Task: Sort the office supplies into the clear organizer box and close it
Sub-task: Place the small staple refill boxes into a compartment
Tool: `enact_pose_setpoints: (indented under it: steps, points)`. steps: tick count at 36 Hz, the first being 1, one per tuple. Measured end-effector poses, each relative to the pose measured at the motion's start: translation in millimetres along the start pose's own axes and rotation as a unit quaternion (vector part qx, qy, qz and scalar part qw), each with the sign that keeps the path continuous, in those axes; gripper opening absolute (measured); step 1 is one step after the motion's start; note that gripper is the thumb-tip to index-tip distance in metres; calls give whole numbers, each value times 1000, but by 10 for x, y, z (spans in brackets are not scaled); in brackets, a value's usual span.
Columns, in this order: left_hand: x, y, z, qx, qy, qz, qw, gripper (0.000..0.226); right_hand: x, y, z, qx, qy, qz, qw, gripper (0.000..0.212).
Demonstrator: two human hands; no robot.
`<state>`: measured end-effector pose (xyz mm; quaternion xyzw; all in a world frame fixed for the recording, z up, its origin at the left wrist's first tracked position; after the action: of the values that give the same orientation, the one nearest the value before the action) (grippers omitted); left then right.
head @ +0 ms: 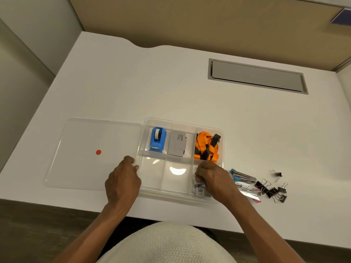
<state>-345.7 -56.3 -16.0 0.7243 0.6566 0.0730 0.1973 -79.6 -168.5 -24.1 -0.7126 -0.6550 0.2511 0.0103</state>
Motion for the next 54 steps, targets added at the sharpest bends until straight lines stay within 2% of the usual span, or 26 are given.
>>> enact_pose_setpoints:
  steps: [5,12,19,23,25,31,36,39,45,48,52,54]
  points:
    - [1,-21,14,4,-4,2,1000,19,50,-11,-6,-22,-35,-14,999,47]
    - [-9,-10,37,1,-7,3,1000,21,46,23,-10,-7,-73,-18,997,45]
    - [-13,-1,41,-1,-17,-3,1000,24,-14,5,-184,-5,1,18,1000,42]
    - [-19,7,57,5,-24,-5,1000,26,-70,-61,-176,-71,24,8,997,46]
    - [-16,8,58,11,-26,-6,1000,26,-78,-52,-171,-57,27,20,998,46]
    - [-25,18,59,17,-32,-11,999,28,-82,14,-129,14,-55,19,998,39]
    - [-34,16,53,10,-22,-10,1000,24,-135,-32,-22,-22,-78,0,997,39]
    - [-36,17,56,14,-24,-8,1000,23,-130,-23,-76,-20,-67,1,998,36]
    - [-39,17,55,15,-23,-9,1000,24,-105,-73,-301,-78,69,-1,995,31]
    - [-38,15,65,14,-26,-7,1000,25,-40,-128,-181,-134,53,-2,990,32]
    - [-34,3,68,12,-26,-7,1000,24,12,-121,35,-158,18,-3,987,51]
    - [-34,4,70,10,-26,-10,1000,23,19,-103,70,-159,12,-2,987,53]
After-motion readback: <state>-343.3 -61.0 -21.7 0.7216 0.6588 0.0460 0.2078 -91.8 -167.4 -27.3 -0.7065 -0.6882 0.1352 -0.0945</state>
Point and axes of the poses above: each hand's wrist, its own x-axis towards the middle knuckle, its own z-axis out of the palm, y = z × x, the point moved 5 cm from there along x, towards the middle knuckle
